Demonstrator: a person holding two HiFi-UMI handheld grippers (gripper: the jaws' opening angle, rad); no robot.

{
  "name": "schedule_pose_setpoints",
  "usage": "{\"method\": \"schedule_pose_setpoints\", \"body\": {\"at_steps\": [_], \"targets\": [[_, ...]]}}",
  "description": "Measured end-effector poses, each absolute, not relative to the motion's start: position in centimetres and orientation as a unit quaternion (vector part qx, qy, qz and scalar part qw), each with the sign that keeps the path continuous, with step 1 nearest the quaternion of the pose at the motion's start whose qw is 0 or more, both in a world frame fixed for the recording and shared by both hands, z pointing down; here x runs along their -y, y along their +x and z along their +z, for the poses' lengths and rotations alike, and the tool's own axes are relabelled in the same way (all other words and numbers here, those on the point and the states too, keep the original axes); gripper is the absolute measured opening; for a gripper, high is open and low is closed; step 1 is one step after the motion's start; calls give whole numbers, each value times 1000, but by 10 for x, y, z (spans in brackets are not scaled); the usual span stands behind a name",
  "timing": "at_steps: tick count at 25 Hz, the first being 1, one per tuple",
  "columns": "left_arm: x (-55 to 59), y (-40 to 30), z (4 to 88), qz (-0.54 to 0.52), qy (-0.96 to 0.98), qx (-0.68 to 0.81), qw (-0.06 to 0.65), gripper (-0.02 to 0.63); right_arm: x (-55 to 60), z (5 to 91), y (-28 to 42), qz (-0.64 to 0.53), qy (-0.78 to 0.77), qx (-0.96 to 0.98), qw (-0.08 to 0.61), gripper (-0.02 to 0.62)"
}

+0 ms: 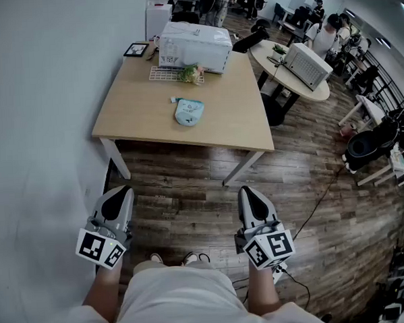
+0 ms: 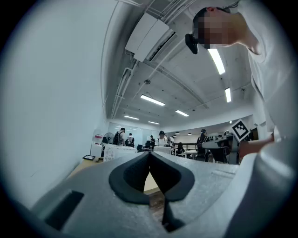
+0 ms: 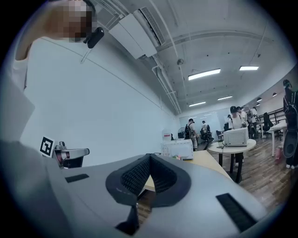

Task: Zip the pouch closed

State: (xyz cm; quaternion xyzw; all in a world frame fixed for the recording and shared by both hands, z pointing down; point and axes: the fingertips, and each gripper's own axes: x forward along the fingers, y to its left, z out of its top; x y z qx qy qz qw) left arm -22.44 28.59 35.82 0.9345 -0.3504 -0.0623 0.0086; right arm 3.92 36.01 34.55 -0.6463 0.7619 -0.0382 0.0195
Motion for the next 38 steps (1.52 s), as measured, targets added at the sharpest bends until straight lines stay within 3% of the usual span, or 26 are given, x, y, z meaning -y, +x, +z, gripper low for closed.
{"method": "schedule_pose_setpoints", "body": {"at_steps": [11,18,19,20,21,28,38], "targets": [[-276,-201,356,-67,930,361,5,15,-353,343,73,-19,-649,-760,2,0],[-265,-180,354,-69,921,384,1,36,-358,346,109,-64,-631,-772,49,5],[-263,-176,354,-70,920,387,2,85,-358,346,115,-63,-630,-772,48,18],[-262,-173,355,-71,919,389,4,117,-358,347,121,-65,-629,-773,47,132],[-262,-170,356,-71,917,391,6,129,-358,348,127,-68,-628,-774,46,174],[-261,-157,368,-65,912,406,13,209,-357,361,164,-76,-631,-771,39,235],[-235,-171,405,-29,901,430,44,272,-314,381,146,-100,-607,-789,10,301]]}}
